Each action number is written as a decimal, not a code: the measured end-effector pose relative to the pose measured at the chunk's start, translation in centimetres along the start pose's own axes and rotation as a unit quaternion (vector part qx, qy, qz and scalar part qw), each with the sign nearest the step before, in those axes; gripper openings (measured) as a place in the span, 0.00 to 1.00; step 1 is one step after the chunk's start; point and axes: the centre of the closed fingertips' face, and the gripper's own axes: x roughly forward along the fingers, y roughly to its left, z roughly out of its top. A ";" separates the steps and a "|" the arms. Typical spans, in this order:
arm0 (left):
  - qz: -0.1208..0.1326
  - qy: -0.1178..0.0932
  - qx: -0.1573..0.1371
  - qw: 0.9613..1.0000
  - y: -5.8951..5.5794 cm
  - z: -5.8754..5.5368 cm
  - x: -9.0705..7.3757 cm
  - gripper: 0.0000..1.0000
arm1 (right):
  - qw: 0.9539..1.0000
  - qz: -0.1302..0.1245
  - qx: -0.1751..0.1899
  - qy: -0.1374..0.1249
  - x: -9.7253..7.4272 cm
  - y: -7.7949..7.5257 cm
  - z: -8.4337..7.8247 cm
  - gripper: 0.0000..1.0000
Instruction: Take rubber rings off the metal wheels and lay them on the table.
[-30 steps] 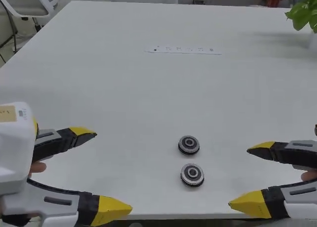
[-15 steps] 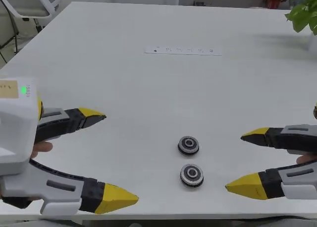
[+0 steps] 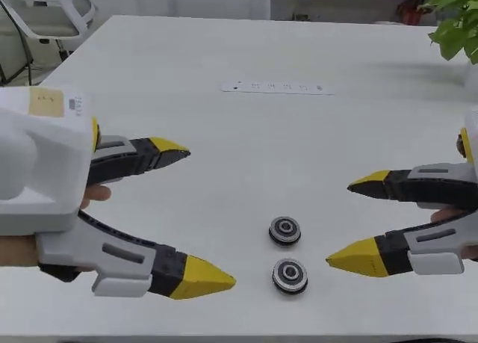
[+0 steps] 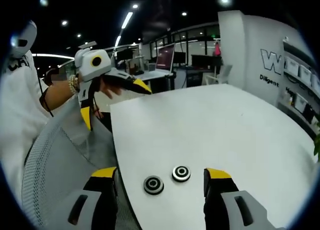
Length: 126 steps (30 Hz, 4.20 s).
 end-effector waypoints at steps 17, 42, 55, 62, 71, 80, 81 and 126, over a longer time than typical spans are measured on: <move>-0.042 -0.040 -0.004 0.998 0.2 1.2 3.6 0.84 | 0.999 0.029 -0.007 -0.012 2.0 0.3 0.7 0.64; -0.039 -0.091 0.041 0.994 0.1 2.8 9.3 0.53 | 0.996 0.047 0.059 -0.043 4.0 0.5 -1.9 0.48; -0.061 -0.060 0.011 0.996 -1.6 -1.5 10.4 0.41 | 0.997 0.063 0.037 0.016 5.4 1.3 -5.5 0.36; -0.074 -0.030 0.016 0.997 -2.2 -3.7 10.6 0.38 | 0.997 0.061 0.022 0.048 6.0 1.2 -7.0 0.31; -0.080 -0.015 0.014 0.997 -2.6 -4.6 11.4 0.34 | 0.996 0.044 0.026 0.068 6.3 0.5 -8.2 0.26; -0.093 0.015 0.024 0.995 -3.4 -6.4 12.0 0.28 | 0.993 0.058 0.007 0.100 6.6 1.3 -9.5 0.24; -0.094 0.017 0.026 0.995 -3.5 -6.6 12.1 0.27 | 0.993 0.057 0.007 0.101 6.6 1.2 -9.5 0.24; -0.098 0.046 0.026 0.994 -3.7 -8.5 12.6 0.14 | 0.991 0.043 -0.023 0.128 6.7 0.8 -9.9 0.03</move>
